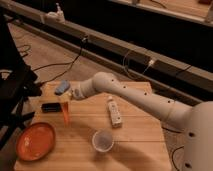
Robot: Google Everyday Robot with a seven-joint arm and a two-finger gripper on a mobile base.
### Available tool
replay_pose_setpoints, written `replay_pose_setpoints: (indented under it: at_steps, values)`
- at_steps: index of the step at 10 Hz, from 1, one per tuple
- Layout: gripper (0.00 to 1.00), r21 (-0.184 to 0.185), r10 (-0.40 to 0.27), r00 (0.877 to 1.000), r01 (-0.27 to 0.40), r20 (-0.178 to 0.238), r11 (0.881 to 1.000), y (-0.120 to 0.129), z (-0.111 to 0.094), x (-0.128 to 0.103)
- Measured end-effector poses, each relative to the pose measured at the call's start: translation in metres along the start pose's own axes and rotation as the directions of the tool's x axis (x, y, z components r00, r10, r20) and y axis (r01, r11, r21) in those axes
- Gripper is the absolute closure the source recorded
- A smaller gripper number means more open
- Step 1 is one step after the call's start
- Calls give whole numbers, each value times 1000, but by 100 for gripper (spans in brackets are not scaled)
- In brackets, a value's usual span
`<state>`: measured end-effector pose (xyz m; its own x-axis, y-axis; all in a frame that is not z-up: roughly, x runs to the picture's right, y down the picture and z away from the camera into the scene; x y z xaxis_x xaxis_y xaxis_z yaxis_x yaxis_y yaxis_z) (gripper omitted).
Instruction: Place the pepper in the ceramic bowl
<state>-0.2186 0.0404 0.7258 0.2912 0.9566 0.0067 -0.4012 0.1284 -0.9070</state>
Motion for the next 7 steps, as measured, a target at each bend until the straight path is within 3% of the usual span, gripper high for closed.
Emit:
replay_pose_setpoints:
  at_steps: [4,6,7]
  values:
    - [100,-5,6,1000,-6,-2,1000,0,-1,1]
    - [100,-12,9,998,-10,-60,1000,-2,3,19]
    - [100,-41,-2,995,-2,-103,999,7,14,30]
